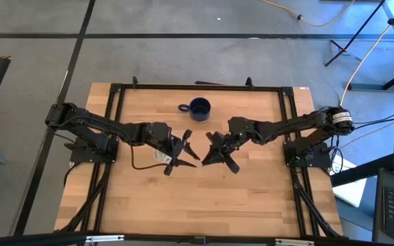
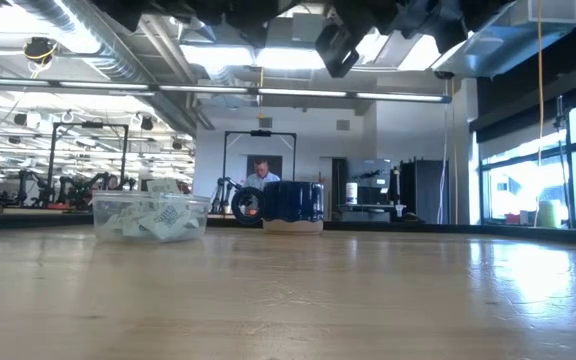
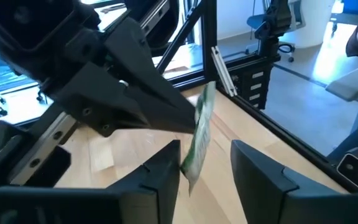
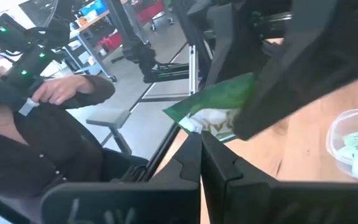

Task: Pick and place Stevia / Truvia into bins
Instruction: Put the green stevia packet into the transparent container

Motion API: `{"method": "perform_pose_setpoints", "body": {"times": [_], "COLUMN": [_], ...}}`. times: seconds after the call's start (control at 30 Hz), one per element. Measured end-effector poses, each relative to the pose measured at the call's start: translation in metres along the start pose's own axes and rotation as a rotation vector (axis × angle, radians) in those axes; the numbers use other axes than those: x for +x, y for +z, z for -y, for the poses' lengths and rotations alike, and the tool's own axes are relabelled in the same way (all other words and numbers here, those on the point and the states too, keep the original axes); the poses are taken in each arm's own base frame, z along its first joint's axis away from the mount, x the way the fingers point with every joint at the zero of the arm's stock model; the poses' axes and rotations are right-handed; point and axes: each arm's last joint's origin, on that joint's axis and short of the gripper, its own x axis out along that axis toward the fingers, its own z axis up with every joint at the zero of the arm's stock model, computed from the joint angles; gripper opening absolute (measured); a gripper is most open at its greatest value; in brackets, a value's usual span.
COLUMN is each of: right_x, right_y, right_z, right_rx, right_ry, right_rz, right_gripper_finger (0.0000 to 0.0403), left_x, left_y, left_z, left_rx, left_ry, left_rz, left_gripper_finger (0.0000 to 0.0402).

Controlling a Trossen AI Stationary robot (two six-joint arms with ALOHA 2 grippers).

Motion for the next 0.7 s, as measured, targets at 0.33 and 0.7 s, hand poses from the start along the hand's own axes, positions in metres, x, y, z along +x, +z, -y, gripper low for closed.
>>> {"method": "perform_pose_setpoints", "body": {"times": [0.33, 0.7], "right_x": [-0.0001, -0.0001], "right_y": [0.0000, -0.0009], "right_z": [0.0002, 0.0002], "right_rx": [-0.013, -0.070], "right_ry": [-0.004, 0.000], "right_rz": [0.001, -0.009], "right_gripper_finger": [0.0001, 0.0047], "left_x": [0.0000, 0.0000], "left_y": [0.0000, -0.0001], "left_z": [0.0001, 0.0002], "left_rx": [0.000, -0.001], "left_ry": [-0.005, -0.006], "left_rz": [0.001, -0.001], "left_gripper_finger": [0.0075, 0.0009]}}
